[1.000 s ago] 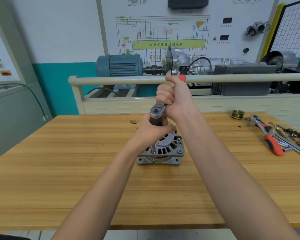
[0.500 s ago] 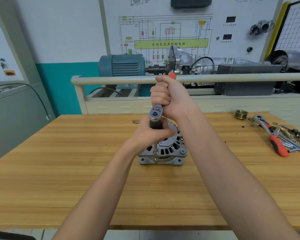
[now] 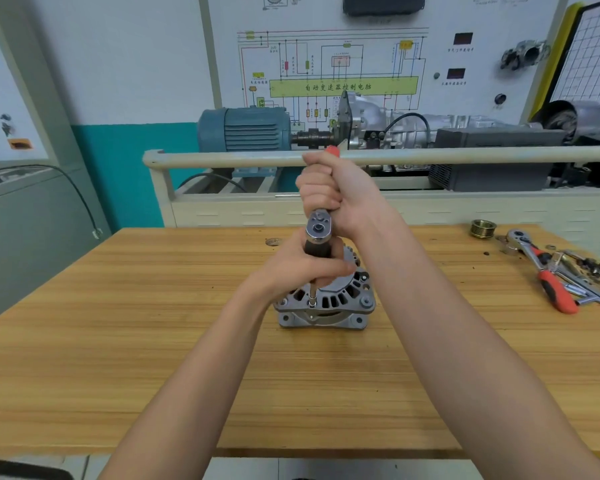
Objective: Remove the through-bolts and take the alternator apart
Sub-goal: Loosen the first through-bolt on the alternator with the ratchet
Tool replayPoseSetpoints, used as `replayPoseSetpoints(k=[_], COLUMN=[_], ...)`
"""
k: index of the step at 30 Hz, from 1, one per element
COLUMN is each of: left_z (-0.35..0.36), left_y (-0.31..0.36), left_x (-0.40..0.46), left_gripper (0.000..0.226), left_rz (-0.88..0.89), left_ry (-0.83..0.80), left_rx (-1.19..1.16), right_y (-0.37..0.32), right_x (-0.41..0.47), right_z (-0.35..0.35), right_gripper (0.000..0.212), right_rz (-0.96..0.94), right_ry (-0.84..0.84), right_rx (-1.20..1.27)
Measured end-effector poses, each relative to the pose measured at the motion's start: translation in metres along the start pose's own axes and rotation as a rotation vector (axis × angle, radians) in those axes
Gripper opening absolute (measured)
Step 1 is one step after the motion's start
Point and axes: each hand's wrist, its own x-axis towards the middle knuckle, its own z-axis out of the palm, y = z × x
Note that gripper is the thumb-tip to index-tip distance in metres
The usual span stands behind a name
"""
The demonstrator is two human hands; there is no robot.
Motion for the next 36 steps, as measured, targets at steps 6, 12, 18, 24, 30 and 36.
replayPoseSetpoints(k=[6,12,18,24,30,36], left_z=[0.022,0.006,0.010,0.025,0.008,0.028], left_y=[-0.003,0.000,-0.002,-0.005,0.003,-0.002], left_x=[0.012,0.005,0.006,0.010,0.000,0.012], left_gripper=[0.038,0.034,0.045,0.034,0.036,0.034], left_rz=[-0.106,-0.071,-0.071,-0.055,-0.062,-0.076], left_ry=[0.662,0.210,0.328,0.627,0.074,0.733], left_rx=[-0.155,0.022,-0.050,-0.065,0.063,-0.211], right_y=[0.007,-0.001,0.005,0.006,0.000,0.008], right_x=[0.007,0.000,0.004,-0.001,0.000,0.001], right_z=[0.005,-0.003,0.002,0.000,-0.001,0.001], right_gripper=[0.044,0.051,0.050,0.048,0.055,0.044], right_rz=[-0.276,-0.079,-0.192,-0.288,0.114,-0.352], right_ry=[0.173,-0.004,0.100,0.117,-0.078,0.176], right_rx=[0.098,0.113,0.087,0.091,-0.027,0.118])
